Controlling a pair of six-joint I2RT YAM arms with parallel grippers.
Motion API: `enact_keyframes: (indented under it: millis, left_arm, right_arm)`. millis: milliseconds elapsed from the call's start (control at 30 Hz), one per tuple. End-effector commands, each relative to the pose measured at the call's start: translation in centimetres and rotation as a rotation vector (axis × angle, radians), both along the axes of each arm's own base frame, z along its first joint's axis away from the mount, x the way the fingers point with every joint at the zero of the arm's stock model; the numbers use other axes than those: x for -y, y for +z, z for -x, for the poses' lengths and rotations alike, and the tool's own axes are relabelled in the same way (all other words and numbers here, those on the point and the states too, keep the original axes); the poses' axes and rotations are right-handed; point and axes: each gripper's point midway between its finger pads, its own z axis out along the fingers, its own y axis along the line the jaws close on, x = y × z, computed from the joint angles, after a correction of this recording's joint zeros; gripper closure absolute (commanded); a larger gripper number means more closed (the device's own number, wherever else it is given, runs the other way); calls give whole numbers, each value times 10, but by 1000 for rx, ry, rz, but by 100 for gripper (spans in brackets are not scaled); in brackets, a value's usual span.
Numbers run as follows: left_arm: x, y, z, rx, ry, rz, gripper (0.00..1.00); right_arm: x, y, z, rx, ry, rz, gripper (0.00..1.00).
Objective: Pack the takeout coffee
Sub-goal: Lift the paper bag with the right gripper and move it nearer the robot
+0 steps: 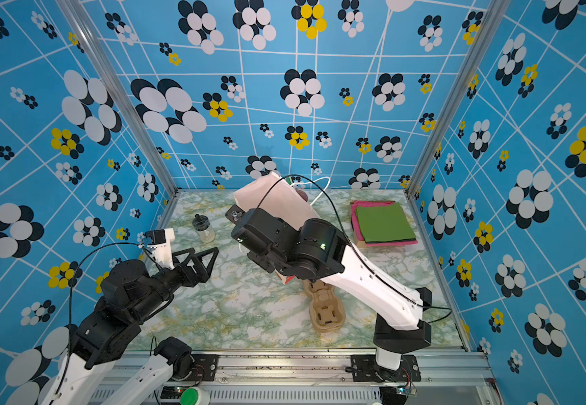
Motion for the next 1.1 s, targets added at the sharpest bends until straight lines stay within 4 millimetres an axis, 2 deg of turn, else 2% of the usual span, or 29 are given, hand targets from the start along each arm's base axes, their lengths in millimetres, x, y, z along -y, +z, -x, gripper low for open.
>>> enact_keyframes:
  millis: [0,233,400,600,867,1067]
  left_arm:
    - [1,10,2,2,-28,1,1]
    - [-5,8,-13,-45,-18,35,1]
    - [-8,7,-23,-63,-26,82,1]
    - [-14,3,-31,-78,-17,108,1]
    - [-23,-6,-33,-86,18,93,1]
    - [-34,-9,-33,-83,64,60,1]
  right_arm:
    - [-12,-7,8,-53,2,-85,99]
    - [-37,-54,21,-182,25,-142,98]
    - [-53,-89,20,-234,8,-123,98]
    - [-69,-123,16,-259,0,-77,98]
    - [-93,-154,16,-298,26,-47,95]
    - [-105,-163,17,-317,53,-36,85]
